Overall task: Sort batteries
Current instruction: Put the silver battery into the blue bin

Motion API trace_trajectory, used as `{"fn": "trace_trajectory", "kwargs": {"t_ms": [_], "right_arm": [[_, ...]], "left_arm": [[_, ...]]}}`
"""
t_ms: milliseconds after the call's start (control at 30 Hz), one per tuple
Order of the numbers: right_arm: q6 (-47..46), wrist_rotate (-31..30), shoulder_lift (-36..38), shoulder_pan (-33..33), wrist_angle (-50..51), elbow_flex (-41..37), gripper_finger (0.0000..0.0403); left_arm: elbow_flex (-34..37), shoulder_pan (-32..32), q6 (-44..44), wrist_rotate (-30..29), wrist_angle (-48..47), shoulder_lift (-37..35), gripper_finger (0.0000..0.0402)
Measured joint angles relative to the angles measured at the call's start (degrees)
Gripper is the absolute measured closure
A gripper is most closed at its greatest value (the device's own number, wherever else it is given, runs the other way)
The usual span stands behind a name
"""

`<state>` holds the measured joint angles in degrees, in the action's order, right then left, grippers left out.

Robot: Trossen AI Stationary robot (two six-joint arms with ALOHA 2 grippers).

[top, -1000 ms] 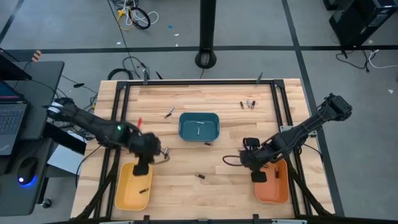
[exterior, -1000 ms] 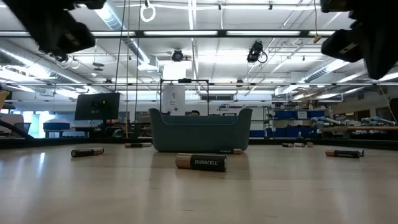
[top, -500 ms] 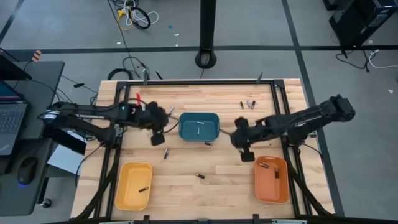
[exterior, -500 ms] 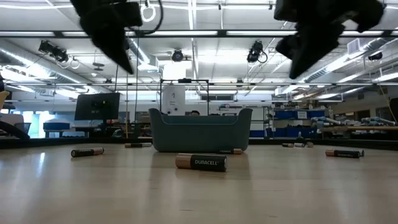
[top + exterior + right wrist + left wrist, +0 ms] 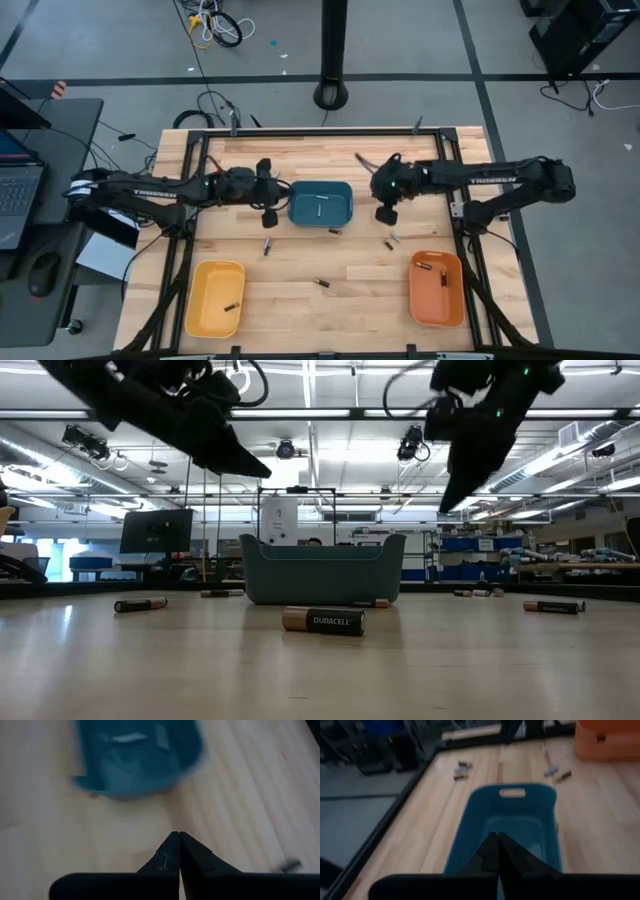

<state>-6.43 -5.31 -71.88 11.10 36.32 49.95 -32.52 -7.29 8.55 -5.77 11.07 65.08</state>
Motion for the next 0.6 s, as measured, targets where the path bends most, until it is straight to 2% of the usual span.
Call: {"fn": "trace_trajectory", "kwargs": {"t_ms": [200,367,600], "right_arm": [[-8.58,-0.16,-0.13,12.29,-1.87,-2.99,0.0388],[-12.46,-6.60,-0.22,20.78,-2.14,-3.13,0.0361],[-13.15,-7.09,-3.13,28.22,-2.24,-3.13,0.0314]], "left_arm": [[6.93,-0.09,1.99,1.63,15.90,-1.53,0.0397],[9.42,-2.03,4.98,1.94,23.28,-1.89,0.0397],[14.15,-6.68,3.14,11.54,29.90,-1.81,0.0397]]}}
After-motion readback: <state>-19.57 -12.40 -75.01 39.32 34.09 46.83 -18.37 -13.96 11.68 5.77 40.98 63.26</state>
